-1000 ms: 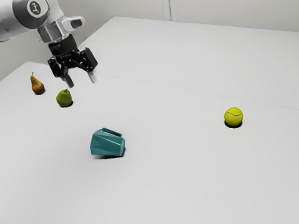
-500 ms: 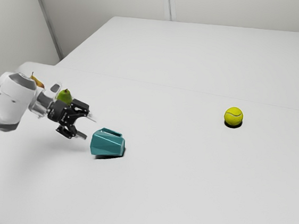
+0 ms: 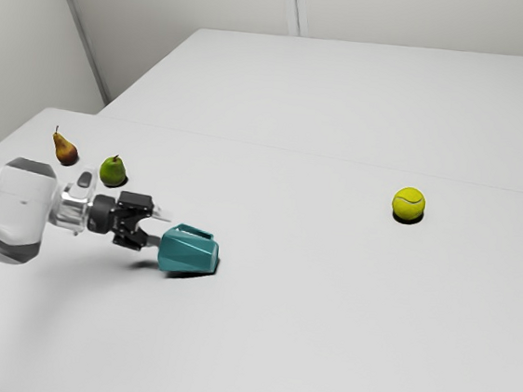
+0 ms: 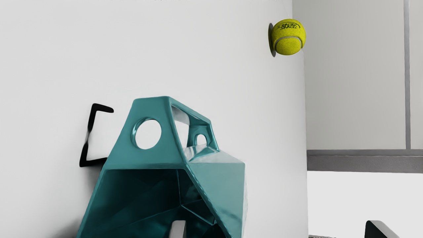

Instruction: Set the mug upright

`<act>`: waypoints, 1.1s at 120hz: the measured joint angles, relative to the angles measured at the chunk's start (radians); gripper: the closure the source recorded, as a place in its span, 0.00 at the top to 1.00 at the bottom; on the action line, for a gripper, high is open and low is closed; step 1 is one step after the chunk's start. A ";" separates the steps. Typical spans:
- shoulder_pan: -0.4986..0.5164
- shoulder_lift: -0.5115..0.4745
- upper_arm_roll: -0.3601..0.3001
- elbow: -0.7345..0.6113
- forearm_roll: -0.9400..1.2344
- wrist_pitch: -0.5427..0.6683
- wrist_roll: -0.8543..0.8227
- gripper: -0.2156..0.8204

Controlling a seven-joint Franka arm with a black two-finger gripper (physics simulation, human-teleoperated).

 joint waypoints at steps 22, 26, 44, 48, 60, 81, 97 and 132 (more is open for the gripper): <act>-0.029 0.013 -0.002 -0.010 -0.039 -0.002 0.080 0.78; -0.033 0.015 -0.002 -0.012 -0.043 -0.002 0.091 0.78; -0.050 0.018 -0.003 -0.014 -0.061 0.002 0.134 0.77; -0.054 0.018 -0.004 -0.014 -0.066 0.003 0.142 0.75; -0.059 0.016 -0.004 -0.014 -0.075 0.013 0.158 0.56; -0.061 0.015 -0.004 -0.015 -0.081 0.028 0.175 0.22; -0.066 0.014 -0.004 -0.015 -0.082 0.033 0.181 0.12; -0.077 -0.028 -0.015 0.033 -0.038 0.062 0.187 0.05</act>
